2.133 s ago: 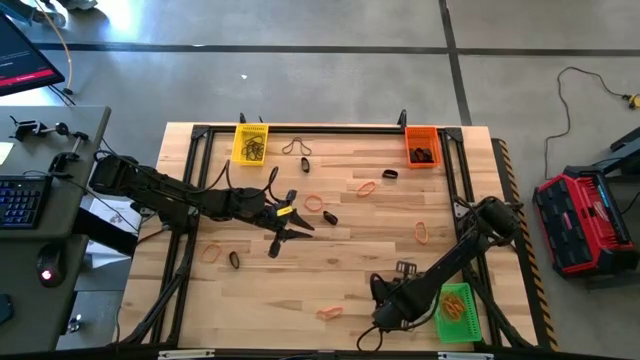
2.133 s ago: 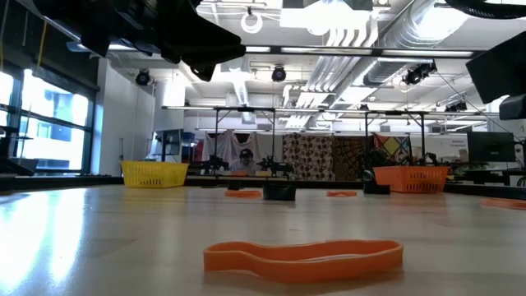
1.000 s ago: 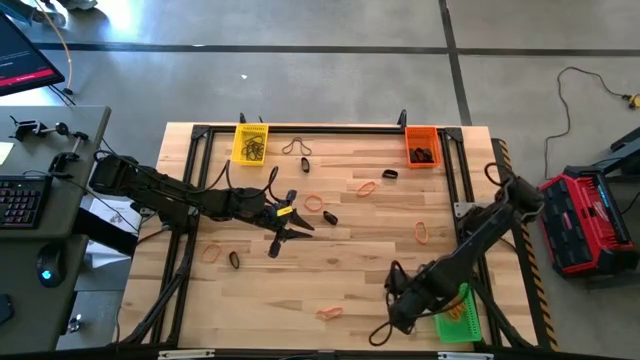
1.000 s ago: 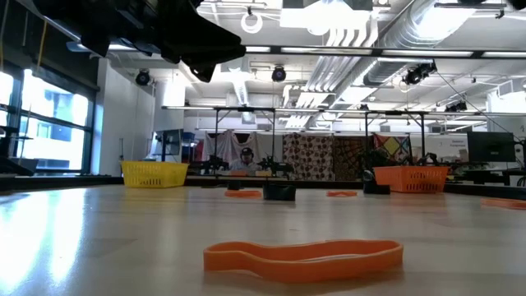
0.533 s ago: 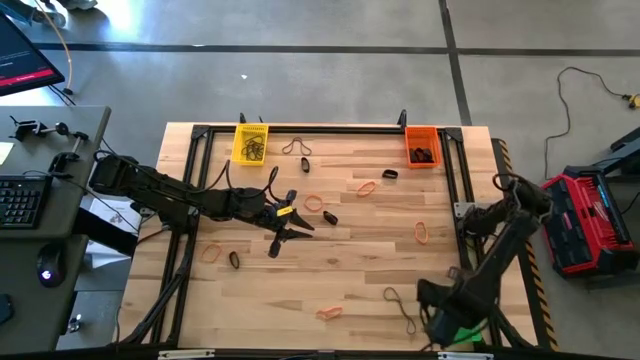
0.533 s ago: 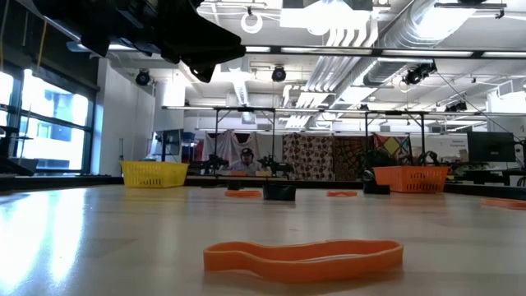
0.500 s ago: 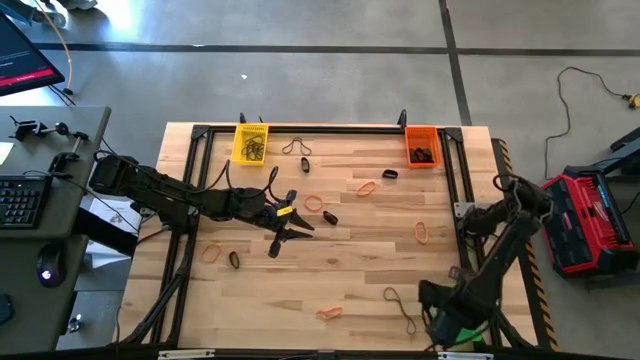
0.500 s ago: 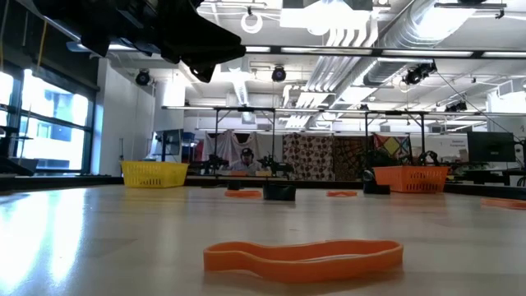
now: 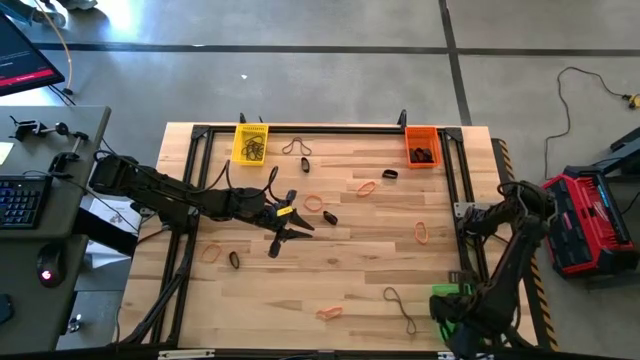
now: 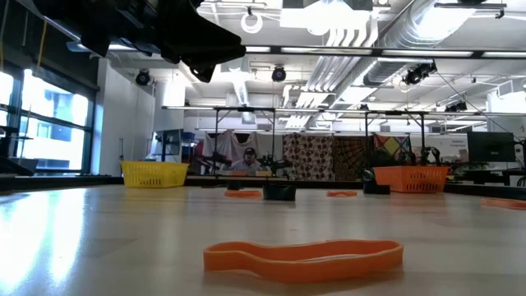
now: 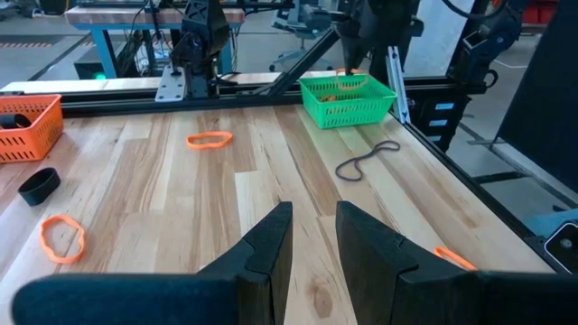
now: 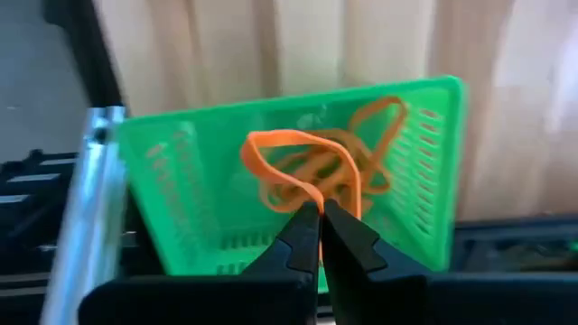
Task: Sort rubber bands into baskets
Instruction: Put the orange rubber band into the green bin, then put the black rubber band into the orange bin
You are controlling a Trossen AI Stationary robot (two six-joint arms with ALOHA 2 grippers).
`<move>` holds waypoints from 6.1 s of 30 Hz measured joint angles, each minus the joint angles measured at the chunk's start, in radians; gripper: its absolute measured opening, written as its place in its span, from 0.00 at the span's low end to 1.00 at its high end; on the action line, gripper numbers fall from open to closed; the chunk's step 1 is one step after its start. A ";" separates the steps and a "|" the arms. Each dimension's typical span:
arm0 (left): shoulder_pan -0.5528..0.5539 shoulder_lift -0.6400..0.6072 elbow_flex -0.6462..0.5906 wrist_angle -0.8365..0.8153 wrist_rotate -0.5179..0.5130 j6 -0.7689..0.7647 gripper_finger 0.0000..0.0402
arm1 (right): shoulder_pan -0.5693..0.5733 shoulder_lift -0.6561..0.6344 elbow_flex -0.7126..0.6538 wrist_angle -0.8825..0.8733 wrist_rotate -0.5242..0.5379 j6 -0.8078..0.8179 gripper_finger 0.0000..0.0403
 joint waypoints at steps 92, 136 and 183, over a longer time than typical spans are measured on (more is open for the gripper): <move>0.042 0.000 0.000 -0.050 -0.042 -0.062 0.17 | -0.156 -0.022 -0.116 0.131 -0.238 0.071 0.03; 0.032 0.000 0.000 0.096 0.024 0.027 0.00 | -0.832 -0.109 -0.619 1.408 0.542 -0.632 0.25; -0.027 0.000 0.000 0.088 -0.106 -0.002 0.00 | -1.001 0.018 -0.463 1.344 0.528 -0.757 0.01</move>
